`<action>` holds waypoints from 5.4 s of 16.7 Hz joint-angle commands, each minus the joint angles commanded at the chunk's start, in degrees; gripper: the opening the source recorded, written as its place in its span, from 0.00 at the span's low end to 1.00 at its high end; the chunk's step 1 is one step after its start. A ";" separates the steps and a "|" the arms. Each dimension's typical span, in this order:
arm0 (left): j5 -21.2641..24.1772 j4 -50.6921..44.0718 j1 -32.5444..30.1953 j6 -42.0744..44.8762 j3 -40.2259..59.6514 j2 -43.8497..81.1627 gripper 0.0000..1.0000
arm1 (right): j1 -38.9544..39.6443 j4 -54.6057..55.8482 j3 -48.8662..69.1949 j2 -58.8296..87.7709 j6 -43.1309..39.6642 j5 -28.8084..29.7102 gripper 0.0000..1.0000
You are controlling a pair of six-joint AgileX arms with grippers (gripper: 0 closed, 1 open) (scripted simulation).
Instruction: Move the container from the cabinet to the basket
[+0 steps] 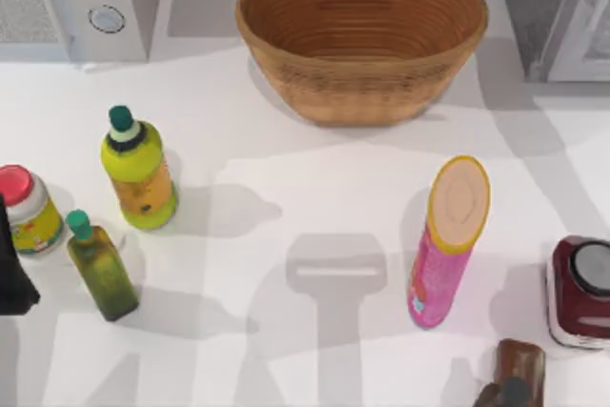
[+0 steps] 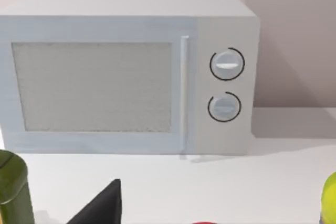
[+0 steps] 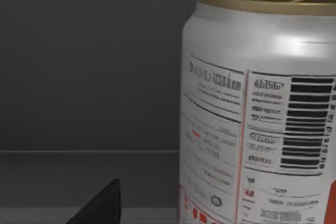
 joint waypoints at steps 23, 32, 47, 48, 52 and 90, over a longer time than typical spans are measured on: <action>0.00 0.00 0.00 0.00 0.00 0.00 1.00 | -2.39 0.09 8.98 9.04 0.00 -2.24 0.02; 0.00 0.00 0.00 0.00 0.00 0.00 1.00 | -2.33 0.05 8.96 8.98 0.07 -2.26 0.00; 0.00 0.00 0.00 0.00 0.00 0.00 1.00 | 14.32 -22.40 10.26 -11.95 -0.02 14.05 0.00; 0.00 0.00 0.00 0.00 0.00 0.00 1.00 | 14.08 -22.29 9.89 -11.81 0.07 13.95 0.00; 0.00 0.00 0.00 0.00 0.00 0.00 1.00 | 13.29 -21.10 7.04 -13.91 -0.02 13.06 0.00; 0.00 0.00 0.00 0.00 0.00 0.00 1.00 | -12.84 24.05 -100.55 -77.47 -0.70 -14.28 0.00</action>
